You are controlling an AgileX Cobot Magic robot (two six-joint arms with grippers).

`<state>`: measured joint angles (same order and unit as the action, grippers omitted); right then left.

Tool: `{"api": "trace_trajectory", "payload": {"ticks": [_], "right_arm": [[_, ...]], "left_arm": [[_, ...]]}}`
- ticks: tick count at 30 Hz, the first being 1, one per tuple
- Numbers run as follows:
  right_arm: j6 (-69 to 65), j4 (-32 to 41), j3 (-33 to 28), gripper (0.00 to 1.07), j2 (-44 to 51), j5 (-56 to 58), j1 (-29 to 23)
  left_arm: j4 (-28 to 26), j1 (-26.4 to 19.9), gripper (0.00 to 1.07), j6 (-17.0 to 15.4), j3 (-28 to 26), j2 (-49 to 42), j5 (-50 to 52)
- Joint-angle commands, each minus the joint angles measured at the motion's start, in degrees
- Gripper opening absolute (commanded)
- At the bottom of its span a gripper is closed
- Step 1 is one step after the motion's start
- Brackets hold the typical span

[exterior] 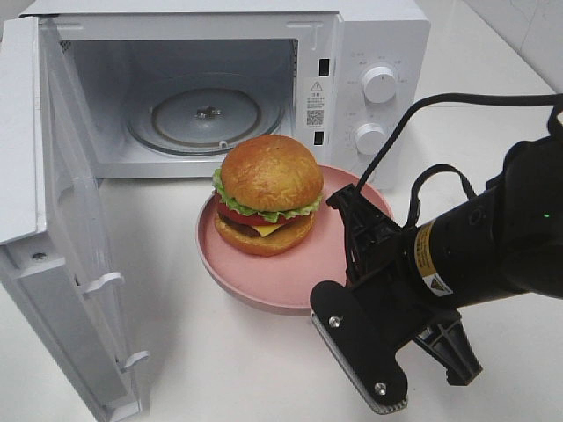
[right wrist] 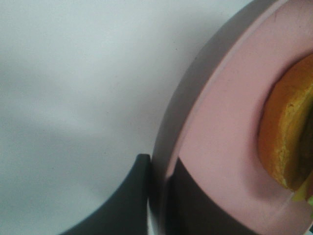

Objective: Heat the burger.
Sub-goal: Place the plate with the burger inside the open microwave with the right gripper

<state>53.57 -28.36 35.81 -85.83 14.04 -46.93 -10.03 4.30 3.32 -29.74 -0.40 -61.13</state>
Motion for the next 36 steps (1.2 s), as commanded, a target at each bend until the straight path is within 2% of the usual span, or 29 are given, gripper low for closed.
{"api": "trace_trajectory", "payload": {"ticks": [1, 3, 11, 15, 22, 25, 36], "right_arm": [[5.50, 2.75, 0.74, 0.00, 0.46, -4.35, 0.92], [10.60, 7.22, 0.74, 0.00, 0.46, -6.07, 2.12], [21.94, 16.39, 0.74, 0.00, 0.46, -8.42, 5.10], [31.11, 24.01, 0.74, 0.00, 0.46, -8.88, 6.99], [37.99, 31.40, 0.74, 0.00, 0.46, -10.94, 8.31], [43.20, 36.96, 0.74, 0.00, 0.46, -11.80, 8.31], [44.12, 37.24, 0.74, 0.00, 0.46, -11.75, 8.31]], "left_arm": [[-0.11, -0.11, 1.00, 0.06, 0.11, -0.92, -0.06], [-0.11, -0.11, 1.00, 0.06, 0.11, -0.92, -0.06], [-0.11, -0.11, 1.00, 0.06, 0.11, -0.92, -0.06], [-0.11, -0.11, 1.00, 0.06, 0.11, -0.92, -0.06], [-0.11, -0.11, 1.00, 0.06, 0.11, -0.92, -0.06], [-0.11, -0.11, 1.00, 0.06, 0.11, -0.92, -0.06], [-0.11, -0.11, 1.00, 0.06, 0.11, -0.92, -0.06]]}}
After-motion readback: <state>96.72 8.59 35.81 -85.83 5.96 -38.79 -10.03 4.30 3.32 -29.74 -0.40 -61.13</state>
